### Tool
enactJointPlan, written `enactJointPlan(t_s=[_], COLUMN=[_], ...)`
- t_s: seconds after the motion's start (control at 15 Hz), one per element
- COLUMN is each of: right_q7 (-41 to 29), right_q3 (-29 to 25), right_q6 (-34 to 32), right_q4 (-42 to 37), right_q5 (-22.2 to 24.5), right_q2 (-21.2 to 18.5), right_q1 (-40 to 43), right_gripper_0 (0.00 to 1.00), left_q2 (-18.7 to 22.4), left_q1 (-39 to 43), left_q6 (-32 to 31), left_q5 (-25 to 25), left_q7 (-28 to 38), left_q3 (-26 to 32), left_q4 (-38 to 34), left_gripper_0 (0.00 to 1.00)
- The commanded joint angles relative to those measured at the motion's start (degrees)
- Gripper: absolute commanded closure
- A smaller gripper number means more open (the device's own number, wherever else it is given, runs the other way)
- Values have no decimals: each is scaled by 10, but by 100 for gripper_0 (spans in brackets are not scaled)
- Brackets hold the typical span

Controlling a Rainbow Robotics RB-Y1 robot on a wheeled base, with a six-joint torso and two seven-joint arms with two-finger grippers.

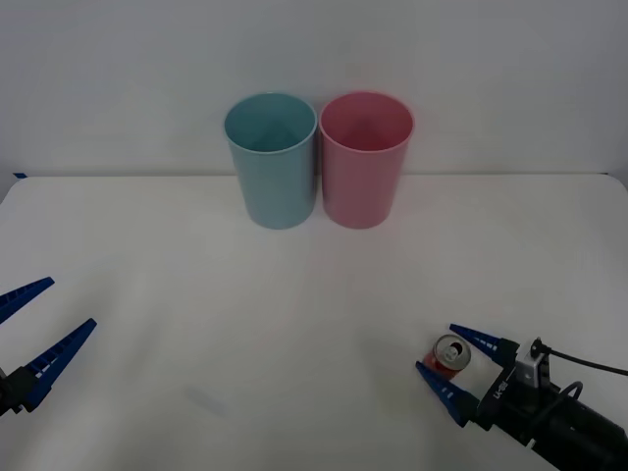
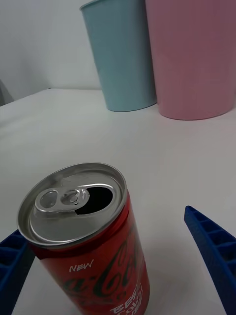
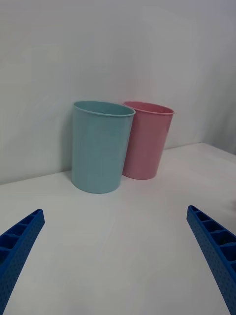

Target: Grasp the object on the table and drop it into the matching bin: aluminum can to the light blue bin, PET bottle to the pink bin.

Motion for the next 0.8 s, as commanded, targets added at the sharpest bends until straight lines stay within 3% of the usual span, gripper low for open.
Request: enactJointPlan(t_s=[0.07,0.27,0.8], right_q7=[0,0,-6], right_q3=[0,1,2], right_q6=[0,0,-5], right_q4=[0,0,-14], right_q5=[-2,-4,-5], right_q2=[0,0,0], right_q1=[0,0,0], right_gripper_0=[94,100,100], left_q2=[0,0,0], left_q1=[0,0,0], left_q6=[0,0,0], left_q5=[0,0,0], left_q7=[0,0,0], left_q3=[0,0,0], left_q4=[0,0,0], left_gripper_0=[0,0,0])
